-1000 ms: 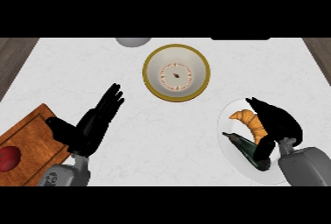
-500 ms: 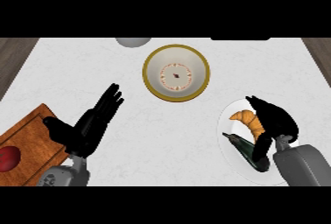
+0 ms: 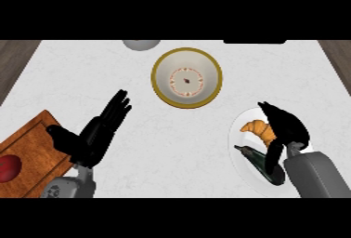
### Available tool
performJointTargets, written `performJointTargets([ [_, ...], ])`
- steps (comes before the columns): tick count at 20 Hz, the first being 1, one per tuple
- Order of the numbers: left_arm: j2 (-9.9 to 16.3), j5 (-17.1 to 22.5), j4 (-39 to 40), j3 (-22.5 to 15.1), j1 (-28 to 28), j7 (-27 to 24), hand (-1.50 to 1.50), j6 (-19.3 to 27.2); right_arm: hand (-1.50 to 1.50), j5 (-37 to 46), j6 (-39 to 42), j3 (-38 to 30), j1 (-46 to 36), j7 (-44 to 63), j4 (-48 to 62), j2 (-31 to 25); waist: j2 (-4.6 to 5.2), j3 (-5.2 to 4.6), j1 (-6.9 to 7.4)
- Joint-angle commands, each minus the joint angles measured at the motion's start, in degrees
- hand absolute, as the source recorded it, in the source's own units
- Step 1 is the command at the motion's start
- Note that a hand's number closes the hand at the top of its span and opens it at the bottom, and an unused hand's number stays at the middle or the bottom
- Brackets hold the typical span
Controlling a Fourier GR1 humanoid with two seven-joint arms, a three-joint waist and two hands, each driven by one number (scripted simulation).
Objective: Pick the croissant from the plate and place it in the bowl
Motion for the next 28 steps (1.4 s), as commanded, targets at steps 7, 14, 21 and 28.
performJointTargets([
  [7,-1.0,-1.1,1.0,0.6,0.5,-1.2,0.0,-1.1,1.5,2.8,-6.9,-0.7,-0.8,-8.5,5.9,1.5,0.39,0.53,-0.05],
  [14,-2.0,-1.8,-1.1,1.4,-1.1,2.5,0.0,1.0,1.5,5.2,-9.0,-1.3,-3.1,-12.6,10.4,1.5,0.35,0.54,-0.02],
  [21,-2.8,-2.9,-0.5,0.0,0.9,0.8,0.0,0.1,1.5,10.4,-9.3,3.3,-5.2,-6.1,7.6,8.0,0.31,0.51,0.13],
  [28,-2.8,-1.8,0.5,-1.0,-3.1,1.3,0.0,-2.2,1.5,9.0,-8.4,24.6,-10.7,15.0,6.3,17.0,0.78,0.56,5.7],
])
